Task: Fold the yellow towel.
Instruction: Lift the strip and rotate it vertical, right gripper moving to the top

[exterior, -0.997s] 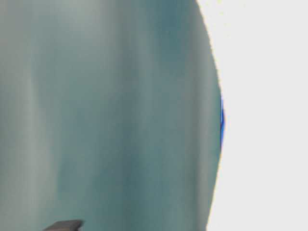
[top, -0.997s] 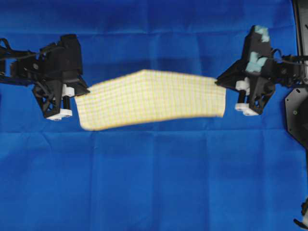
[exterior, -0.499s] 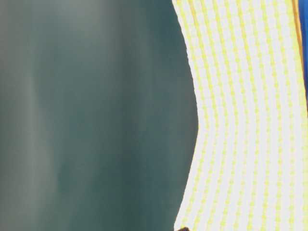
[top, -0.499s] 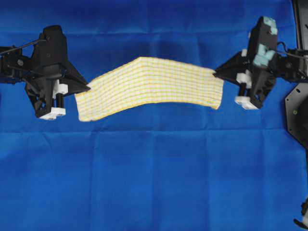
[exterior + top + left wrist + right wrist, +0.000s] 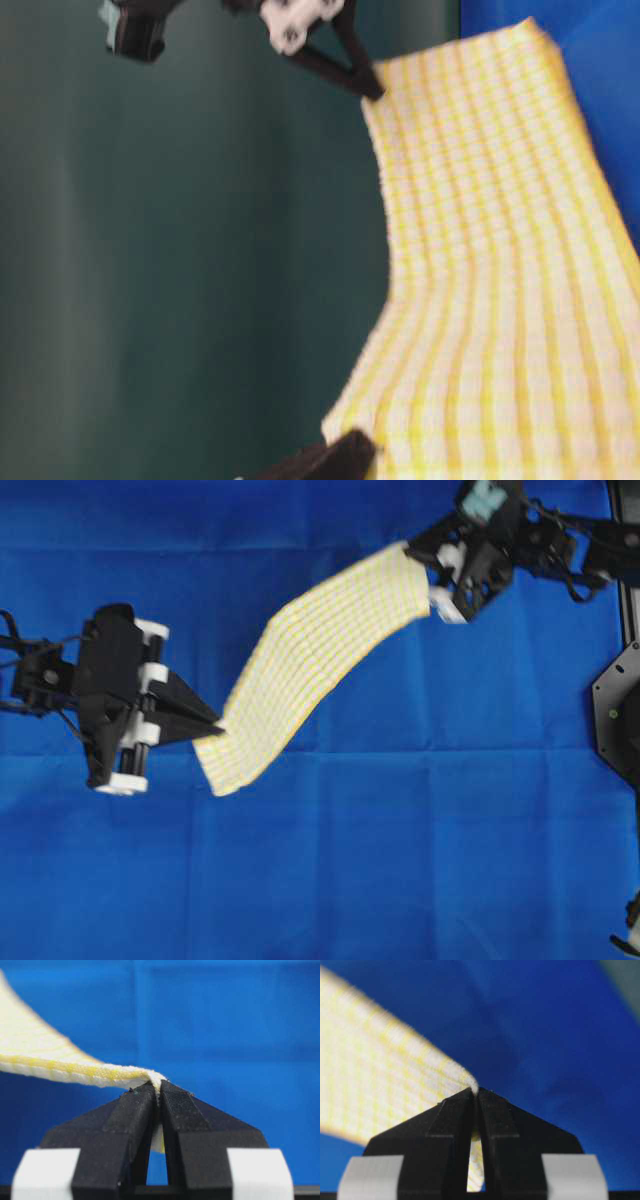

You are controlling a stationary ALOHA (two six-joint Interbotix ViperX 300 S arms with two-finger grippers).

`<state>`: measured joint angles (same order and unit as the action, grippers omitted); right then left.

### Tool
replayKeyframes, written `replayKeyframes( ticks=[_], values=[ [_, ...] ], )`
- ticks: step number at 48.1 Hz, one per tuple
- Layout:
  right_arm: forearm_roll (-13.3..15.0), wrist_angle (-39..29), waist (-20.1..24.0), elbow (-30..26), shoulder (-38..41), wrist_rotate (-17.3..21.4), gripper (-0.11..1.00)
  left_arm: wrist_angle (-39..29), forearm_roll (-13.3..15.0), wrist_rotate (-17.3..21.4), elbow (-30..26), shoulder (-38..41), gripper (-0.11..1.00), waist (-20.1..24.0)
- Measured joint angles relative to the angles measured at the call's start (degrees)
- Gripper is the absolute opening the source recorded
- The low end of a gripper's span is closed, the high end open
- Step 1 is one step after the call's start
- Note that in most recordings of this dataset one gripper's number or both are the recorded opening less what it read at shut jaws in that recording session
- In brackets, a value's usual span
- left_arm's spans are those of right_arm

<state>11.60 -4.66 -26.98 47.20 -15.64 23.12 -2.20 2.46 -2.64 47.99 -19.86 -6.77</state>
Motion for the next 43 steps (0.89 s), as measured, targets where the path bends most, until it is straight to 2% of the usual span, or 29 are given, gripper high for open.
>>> replayKeyframes(
  ticks=[20,30,43],
  values=[
    [2.2,1.2,-4.4,-6.9,6.2,0.0,0.03,3.2,0.0,0.5,-10.3,13.5,0.02,-3.2],
    [2.4,2.8,-5.5,-7.3,6.8,-0.1,0.03,3.4,0.0,0.7,-17.5,20.9,0.02,-3.2],
    [3.1,3.4,-5.9,-7.3,6.8,-0.4,0.03,3.4,0.0,0.9,-24.9,26.7,0.02,-3.2]
  ],
)
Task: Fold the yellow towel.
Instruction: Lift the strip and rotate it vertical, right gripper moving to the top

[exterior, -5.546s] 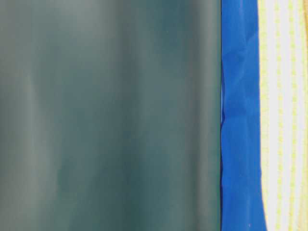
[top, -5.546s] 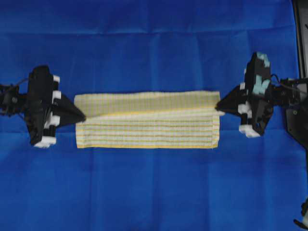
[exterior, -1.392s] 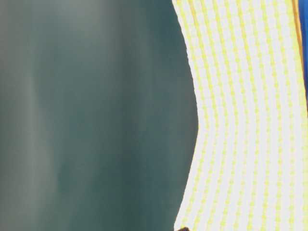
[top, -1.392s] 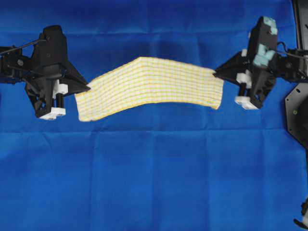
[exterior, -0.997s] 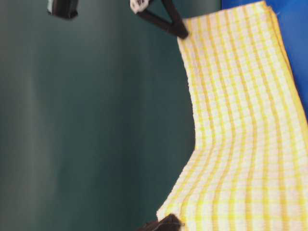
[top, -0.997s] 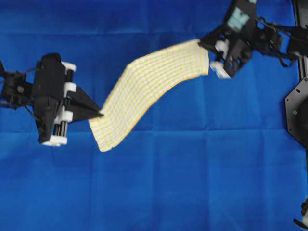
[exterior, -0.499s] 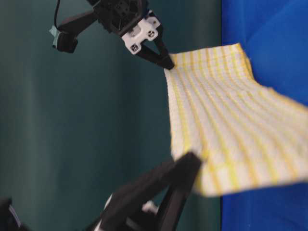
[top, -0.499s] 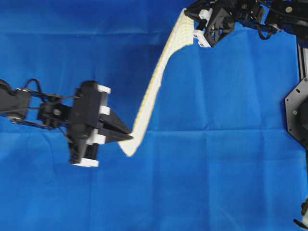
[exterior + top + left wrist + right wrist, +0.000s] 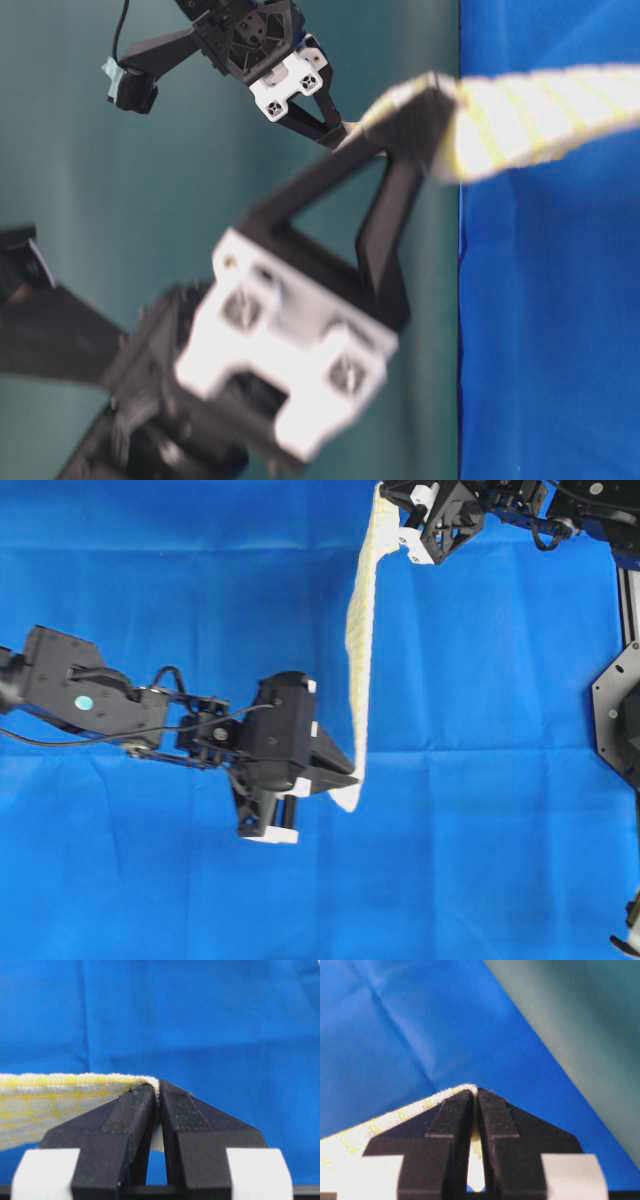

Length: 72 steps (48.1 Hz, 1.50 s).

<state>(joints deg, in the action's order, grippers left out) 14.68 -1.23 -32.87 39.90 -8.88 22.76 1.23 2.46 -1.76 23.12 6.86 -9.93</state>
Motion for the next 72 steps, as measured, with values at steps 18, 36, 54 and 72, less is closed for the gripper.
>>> replayKeyframes(
  ticks=[18,36,54,72],
  values=[
    [0.4,0.1,0.0,0.0,0.1,-0.1,0.03,0.0,-0.2,0.1,-6.1,4.7,0.02,0.0],
    [0.6,0.1,0.0,0.0,0.4,-0.1,0.03,4.0,-0.2,5.6,-4.4,6.0,0.02,0.0],
    [0.8,0.1,0.6,-4.2,8.0,-0.2,0.03,17.6,0.2,6.2,5.8,6.0,0.02,0.0],
    [0.8,0.1,4.9,-13.5,17.9,-0.3,0.03,19.4,1.1,4.8,14.5,4.0,0.02,-2.2]
  ],
)
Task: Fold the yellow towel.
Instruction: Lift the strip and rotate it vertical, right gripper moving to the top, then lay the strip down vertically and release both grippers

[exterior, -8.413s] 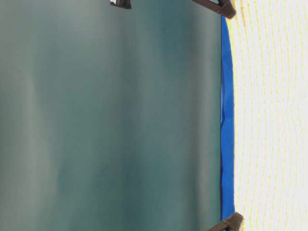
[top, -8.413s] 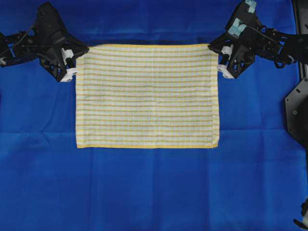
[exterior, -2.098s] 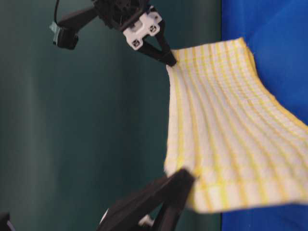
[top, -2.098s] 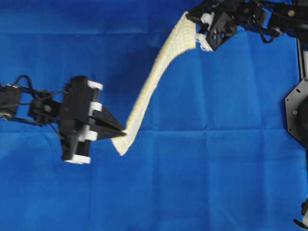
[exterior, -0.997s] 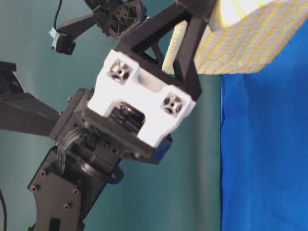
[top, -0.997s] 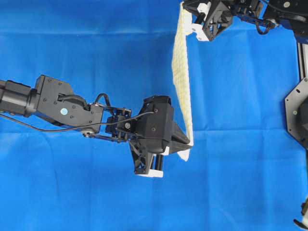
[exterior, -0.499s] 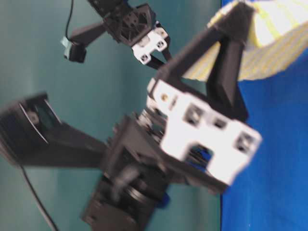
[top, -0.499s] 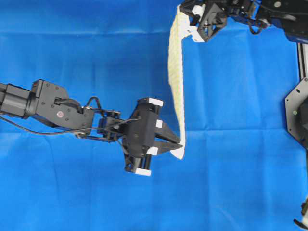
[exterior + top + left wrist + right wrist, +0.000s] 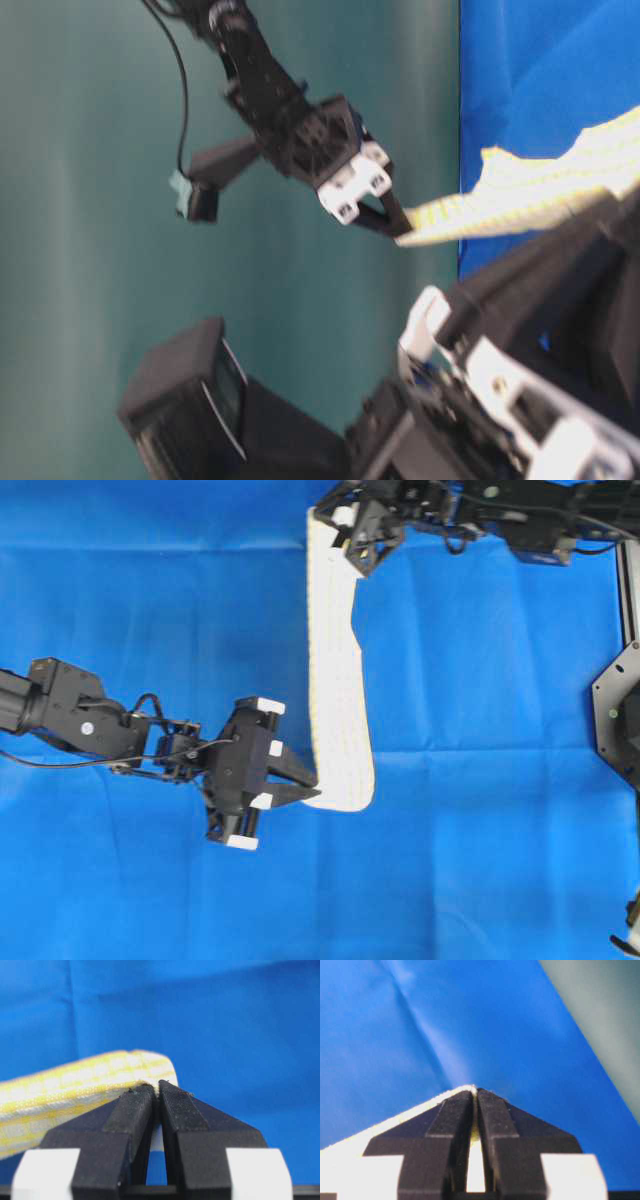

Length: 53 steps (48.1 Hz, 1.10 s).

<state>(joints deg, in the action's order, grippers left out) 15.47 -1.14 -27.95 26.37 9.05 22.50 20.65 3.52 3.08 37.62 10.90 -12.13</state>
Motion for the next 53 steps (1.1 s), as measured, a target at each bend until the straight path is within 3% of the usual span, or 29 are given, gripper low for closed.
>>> replayKeyframes(
  ticks=[17,28,32,38,41,53],
  values=[
    [0.1,-0.1,1.0,-3.5,3.8,0.0,0.03,-0.4,0.0,-2.9,3.9,-1.8,0.04,-0.4],
    [0.1,0.0,1.1,-4.0,3.9,-0.1,0.05,-0.7,-0.1,-3.1,4.0,-1.8,0.37,-1.5],
    [0.2,-0.1,1.2,-4.0,3.9,-0.2,0.19,-1.6,-0.1,-3.1,4.0,-2.0,0.41,-1.6],
    [0.1,-0.9,1.1,-4.0,3.9,-0.1,0.53,-6.7,-0.1,-3.1,4.4,-4.0,0.4,-1.7],
    [0.2,-1.8,1.1,-4.0,4.0,-0.2,0.63,-10.0,-0.1,-3.1,4.5,-5.5,0.4,-1.7],
    [0.4,-5.1,1.1,-2.2,-0.9,-0.3,0.59,-22.3,-0.2,-2.8,5.2,-15.3,0.4,-1.1]
  ],
)
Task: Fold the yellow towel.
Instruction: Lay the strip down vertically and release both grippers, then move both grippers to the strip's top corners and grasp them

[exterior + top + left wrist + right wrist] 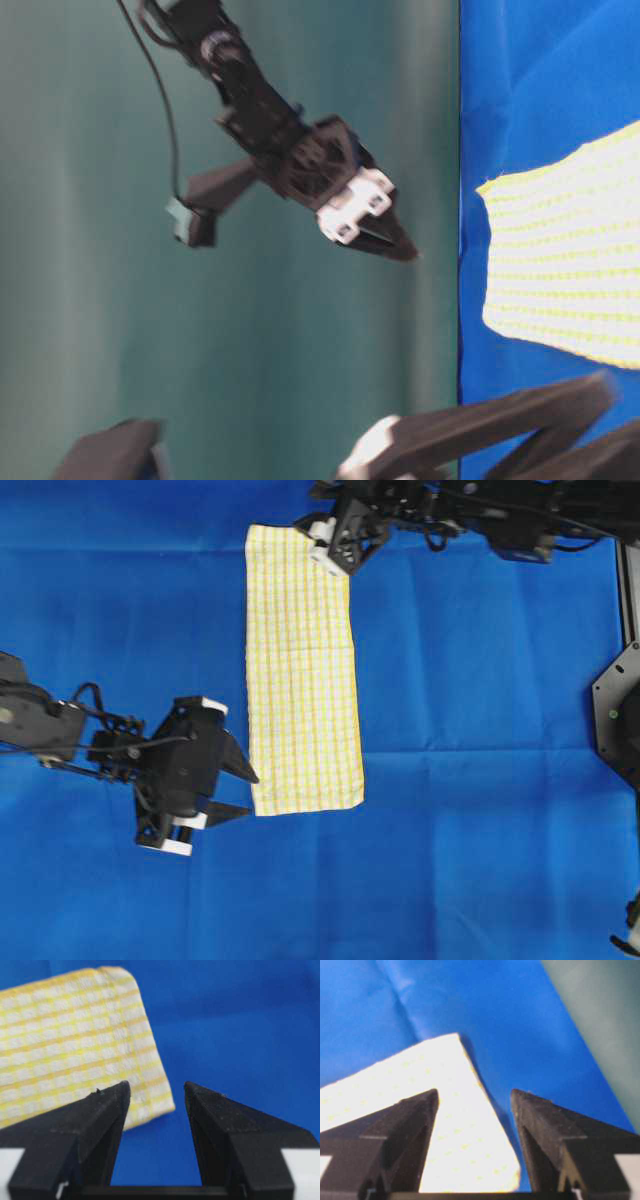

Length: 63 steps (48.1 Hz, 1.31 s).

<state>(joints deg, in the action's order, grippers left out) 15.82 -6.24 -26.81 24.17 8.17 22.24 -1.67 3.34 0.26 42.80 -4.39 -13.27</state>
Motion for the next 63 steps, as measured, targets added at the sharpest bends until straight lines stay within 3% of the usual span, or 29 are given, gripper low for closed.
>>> replayKeyframes(
  ticks=[16,25,32,39,50,63],
  values=[
    [0.1,2.4,1.4,12.0,-14.2,0.0,0.59,-0.9,-0.2,0.4,3.7,-7.5,0.4,8.9],
    [0.1,6.9,4.5,19.2,-20.7,0.1,0.6,1.3,-0.2,0.4,4.4,-8.3,0.48,14.7],
    [0.1,8.6,7.7,23.3,-24.5,0.2,0.6,2.6,-0.2,0.4,4.5,-8.4,0.63,17.8],
    [0.1,10.0,9.3,25.1,-26.0,0.2,0.65,3.4,-0.3,0.4,4.5,-8.4,0.73,19.5],
    [0.1,10.5,9.1,25.1,-25.5,0.1,0.73,4.4,-0.2,0.6,4.5,-8.3,0.73,22.3],
    [0.1,10.6,3.9,22.2,-19.8,0.0,0.74,9.6,-0.4,0.7,4.5,-5.5,0.73,28.2]
  ],
)
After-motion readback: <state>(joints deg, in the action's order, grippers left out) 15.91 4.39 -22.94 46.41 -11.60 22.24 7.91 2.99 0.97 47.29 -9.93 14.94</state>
